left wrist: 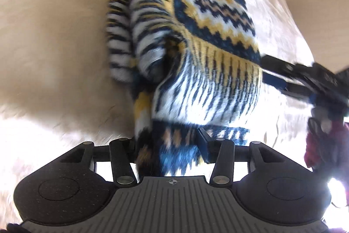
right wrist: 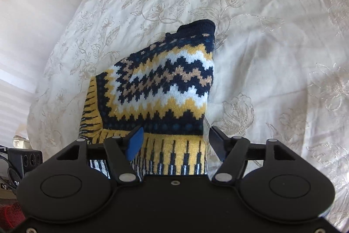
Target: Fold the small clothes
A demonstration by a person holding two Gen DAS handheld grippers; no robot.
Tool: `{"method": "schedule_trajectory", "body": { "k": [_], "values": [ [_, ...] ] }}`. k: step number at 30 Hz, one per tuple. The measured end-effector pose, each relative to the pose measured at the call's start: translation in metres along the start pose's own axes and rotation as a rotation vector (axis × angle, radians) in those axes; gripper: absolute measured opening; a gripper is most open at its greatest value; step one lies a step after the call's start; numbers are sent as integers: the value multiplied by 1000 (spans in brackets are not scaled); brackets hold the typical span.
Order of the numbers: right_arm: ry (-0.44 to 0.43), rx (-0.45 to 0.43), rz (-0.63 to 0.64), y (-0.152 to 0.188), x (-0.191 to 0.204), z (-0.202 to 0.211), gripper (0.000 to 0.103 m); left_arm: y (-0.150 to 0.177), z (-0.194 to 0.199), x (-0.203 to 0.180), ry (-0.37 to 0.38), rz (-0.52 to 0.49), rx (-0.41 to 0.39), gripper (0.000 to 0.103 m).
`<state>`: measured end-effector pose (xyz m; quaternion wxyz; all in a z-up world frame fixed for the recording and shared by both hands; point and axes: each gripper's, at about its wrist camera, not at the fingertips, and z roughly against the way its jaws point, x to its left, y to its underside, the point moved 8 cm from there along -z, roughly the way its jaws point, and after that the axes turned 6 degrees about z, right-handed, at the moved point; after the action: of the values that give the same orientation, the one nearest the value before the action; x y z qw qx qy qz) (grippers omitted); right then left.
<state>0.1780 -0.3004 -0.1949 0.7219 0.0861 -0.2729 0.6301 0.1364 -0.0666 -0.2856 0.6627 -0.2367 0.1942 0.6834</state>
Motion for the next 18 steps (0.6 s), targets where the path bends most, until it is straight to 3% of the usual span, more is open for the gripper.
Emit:
{"method": "schedule_trajectory", "body": {
  "k": [4, 7, 13, 18],
  "values": [
    [8, -33, 35, 4, -4, 18, 79, 14, 34, -1, -80, -68, -78, 46],
    [16, -50, 45, 9, -9, 26, 84, 16, 51, -21, -97, -138, -130, 46],
    [34, -70, 25, 14, -18, 31, 90, 17, 90, -55, -46, -243, -214, 47],
    [42, -82, 13, 14, -19, 33, 95, -11, 83, -90, 23, -264, -262, 51]
  ]
}}
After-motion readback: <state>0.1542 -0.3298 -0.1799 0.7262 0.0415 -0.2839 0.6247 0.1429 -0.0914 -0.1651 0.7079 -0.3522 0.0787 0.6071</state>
